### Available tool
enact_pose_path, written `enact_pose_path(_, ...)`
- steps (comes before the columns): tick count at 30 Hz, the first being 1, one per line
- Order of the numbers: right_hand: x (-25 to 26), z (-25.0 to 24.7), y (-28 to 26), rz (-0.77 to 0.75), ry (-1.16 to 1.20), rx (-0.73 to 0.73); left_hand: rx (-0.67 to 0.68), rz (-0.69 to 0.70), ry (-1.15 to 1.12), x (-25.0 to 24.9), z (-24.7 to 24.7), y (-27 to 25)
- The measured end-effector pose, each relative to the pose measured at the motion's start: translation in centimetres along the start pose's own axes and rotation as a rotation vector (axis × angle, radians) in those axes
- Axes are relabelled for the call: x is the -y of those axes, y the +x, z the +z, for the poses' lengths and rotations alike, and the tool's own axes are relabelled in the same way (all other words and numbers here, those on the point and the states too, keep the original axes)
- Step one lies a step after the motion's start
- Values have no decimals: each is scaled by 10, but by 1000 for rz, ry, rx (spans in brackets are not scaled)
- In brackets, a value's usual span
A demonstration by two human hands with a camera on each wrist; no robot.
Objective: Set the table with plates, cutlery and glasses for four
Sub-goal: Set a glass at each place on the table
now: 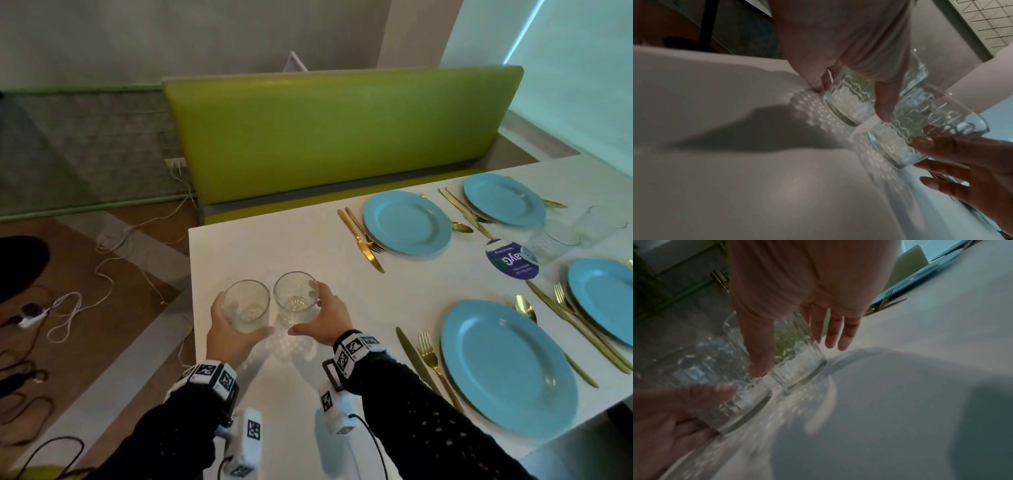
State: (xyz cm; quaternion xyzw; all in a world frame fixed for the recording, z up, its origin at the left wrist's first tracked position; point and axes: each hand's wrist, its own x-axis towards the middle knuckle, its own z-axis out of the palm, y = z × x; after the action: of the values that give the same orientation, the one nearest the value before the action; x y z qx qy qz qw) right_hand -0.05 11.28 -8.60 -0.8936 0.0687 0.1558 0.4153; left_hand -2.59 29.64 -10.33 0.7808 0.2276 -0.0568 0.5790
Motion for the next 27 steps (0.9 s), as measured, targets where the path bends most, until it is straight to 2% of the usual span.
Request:
enact_pose_path(8, -5, 14, 12, -52, 23, -84, -37, 41, 47, 0, 6, 3)
enact_pose_path(13, -5, 3, 7, -51, 17, -125, -35, 70, 83, -14, 10, 1)
enact_pose_path(19, -12, -70, -2, -32, 11, -219, -1, 151, 125, -59, 41, -1)
enact_pose_path(27, -69, -199, -10, 152, 93, -455, 174, 291, 184, -132, 143, -17)
